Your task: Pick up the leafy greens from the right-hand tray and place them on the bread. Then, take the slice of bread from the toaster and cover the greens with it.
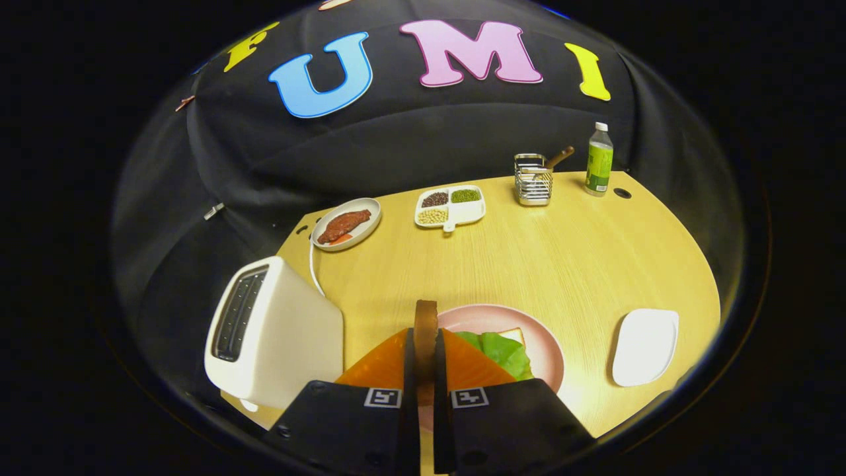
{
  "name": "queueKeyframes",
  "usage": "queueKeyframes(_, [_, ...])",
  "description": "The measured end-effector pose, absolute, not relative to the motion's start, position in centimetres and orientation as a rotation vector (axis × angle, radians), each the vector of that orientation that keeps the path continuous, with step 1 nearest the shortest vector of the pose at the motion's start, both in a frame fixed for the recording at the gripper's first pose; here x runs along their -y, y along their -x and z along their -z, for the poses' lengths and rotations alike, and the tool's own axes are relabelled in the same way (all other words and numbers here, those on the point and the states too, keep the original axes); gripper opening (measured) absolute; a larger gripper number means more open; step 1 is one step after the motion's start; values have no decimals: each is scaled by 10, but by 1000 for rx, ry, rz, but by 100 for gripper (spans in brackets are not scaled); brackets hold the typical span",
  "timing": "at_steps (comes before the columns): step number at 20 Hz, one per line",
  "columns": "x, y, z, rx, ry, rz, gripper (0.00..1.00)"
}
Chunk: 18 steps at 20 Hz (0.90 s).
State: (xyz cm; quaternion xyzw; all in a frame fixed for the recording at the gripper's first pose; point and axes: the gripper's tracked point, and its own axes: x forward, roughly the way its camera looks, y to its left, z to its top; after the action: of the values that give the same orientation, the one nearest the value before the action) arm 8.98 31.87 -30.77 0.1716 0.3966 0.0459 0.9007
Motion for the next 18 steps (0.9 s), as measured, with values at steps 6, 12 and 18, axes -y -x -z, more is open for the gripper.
queueKeyframes(6, [-288,-81,346,-853,-204,-72,12])
queueKeyframes(12, [-271,-78,360,-868,-177,-62,14])
queueKeyframes(18, [-255,-74,374,-895,-220,-46,18])
